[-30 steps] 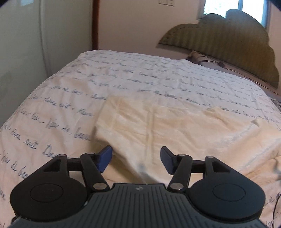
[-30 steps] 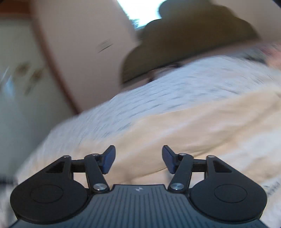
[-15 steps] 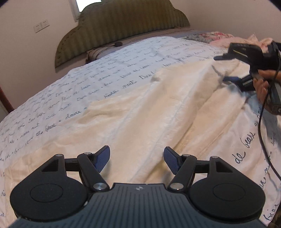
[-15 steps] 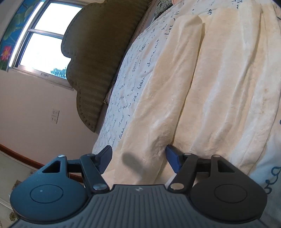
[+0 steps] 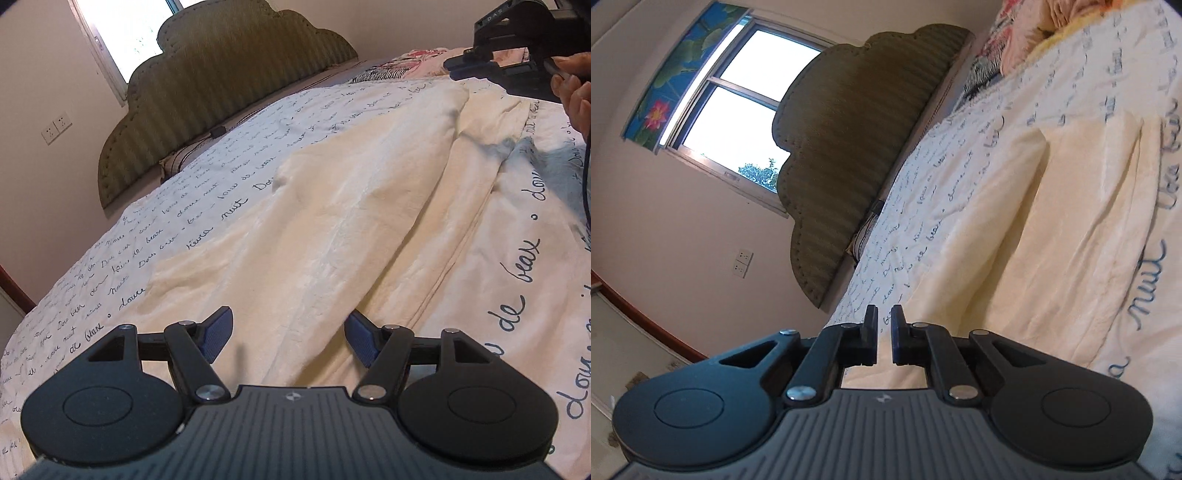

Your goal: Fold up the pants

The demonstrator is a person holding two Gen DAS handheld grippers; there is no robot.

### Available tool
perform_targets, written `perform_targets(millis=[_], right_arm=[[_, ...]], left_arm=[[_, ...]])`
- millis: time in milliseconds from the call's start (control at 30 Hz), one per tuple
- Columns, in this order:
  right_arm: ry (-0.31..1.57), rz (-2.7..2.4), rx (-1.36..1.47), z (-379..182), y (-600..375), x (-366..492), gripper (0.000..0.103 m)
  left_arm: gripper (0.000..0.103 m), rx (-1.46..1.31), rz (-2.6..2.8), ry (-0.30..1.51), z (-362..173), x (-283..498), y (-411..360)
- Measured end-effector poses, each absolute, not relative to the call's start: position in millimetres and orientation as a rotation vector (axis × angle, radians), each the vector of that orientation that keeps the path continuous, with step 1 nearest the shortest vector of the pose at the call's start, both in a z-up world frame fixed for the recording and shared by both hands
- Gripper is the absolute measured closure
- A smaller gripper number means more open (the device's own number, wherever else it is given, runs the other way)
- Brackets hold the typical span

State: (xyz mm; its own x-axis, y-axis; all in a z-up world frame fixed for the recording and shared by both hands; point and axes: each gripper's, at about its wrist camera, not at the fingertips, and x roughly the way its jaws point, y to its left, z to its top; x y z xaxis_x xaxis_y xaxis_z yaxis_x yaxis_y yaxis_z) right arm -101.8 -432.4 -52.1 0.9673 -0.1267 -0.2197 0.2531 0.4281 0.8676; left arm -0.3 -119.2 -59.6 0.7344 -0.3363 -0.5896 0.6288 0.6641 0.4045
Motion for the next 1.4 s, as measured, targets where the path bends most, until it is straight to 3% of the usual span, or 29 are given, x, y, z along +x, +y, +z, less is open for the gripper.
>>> perform_targets(millis=[100, 200, 233, 333, 467, 533, 567, 600, 633, 667, 800, 967, 1133, 1200, 1333, 1400], right_arm=[[0.176, -0.245, 1.053, -47, -434, -110, 0.096], [0.339, -0.189, 1.063, -55, -427, -103, 0.094], [0.391, -0.159, 1.091, -60, -420, -101, 0.088], [0.476, -0.108, 1.130, -73, -399, -86, 0.044], [0.503, -0.114, 1.099, -77, -381, -67, 0.039], [0.463, -0.140, 1.118, -77, -383, -60, 0.040], [0.437, -0.154, 1.132, -78, -386, -57, 0.047], [0.400, -0.157, 1.135, -78, -389, -56, 0.057], [0.369, -0.167, 1.131, -79, -393, -55, 0.089], [0.358, -0.178, 1.139, -80, -396, -56, 0.098], [0.297, -0.194, 1.073, -74, -392, -75, 0.099], [0.284, -0.209, 1.050, -65, -387, -112, 0.099], [0.504, -0.263, 0.977, -75, -390, -110, 0.091], [0.506, -0.237, 1.035, -75, -398, -117, 0.090], [0.360, -0.319, 0.973, -51, -421, -144, 0.090], [0.300, -0.375, 0.990, -45, -446, -150, 0.088]], left_arm=[[0.034, 0.601, -0.611, 0.527, -65, 8, -120], [0.033, 0.567, -0.609, 0.510, -66, 9, -120], [0.034, 0.563, -0.601, 0.505, -66, 10, -122], [0.040, 0.543, -0.581, 0.477, -61, 13, -124], [0.050, 0.485, -0.591, 0.433, -49, 12, -125], [0.059, 0.456, -0.632, 0.454, -47, 14, -125], [0.067, 0.445, -0.652, 0.475, -48, 15, -125], [0.077, 0.431, -0.670, 0.493, -50, 16, -124], [0.081, 0.417, -0.685, 0.511, -51, 17, -124], [0.086, 0.403, -0.704, 0.531, -53, 17, -122], [0.094, 0.390, -0.739, 0.538, -58, 13, -115], [0.094, 0.399, -0.820, 0.567, -56, -1, -110], [0.092, 0.379, -0.819, 0.635, -65, 5, -109], [0.083, 0.336, -0.845, 0.661, -60, 5, -103], [0.074, 0.231, -0.918, 0.694, -43, 3, -87], [0.060, 0.164, -0.919, 0.677, -34, 4, -82]])
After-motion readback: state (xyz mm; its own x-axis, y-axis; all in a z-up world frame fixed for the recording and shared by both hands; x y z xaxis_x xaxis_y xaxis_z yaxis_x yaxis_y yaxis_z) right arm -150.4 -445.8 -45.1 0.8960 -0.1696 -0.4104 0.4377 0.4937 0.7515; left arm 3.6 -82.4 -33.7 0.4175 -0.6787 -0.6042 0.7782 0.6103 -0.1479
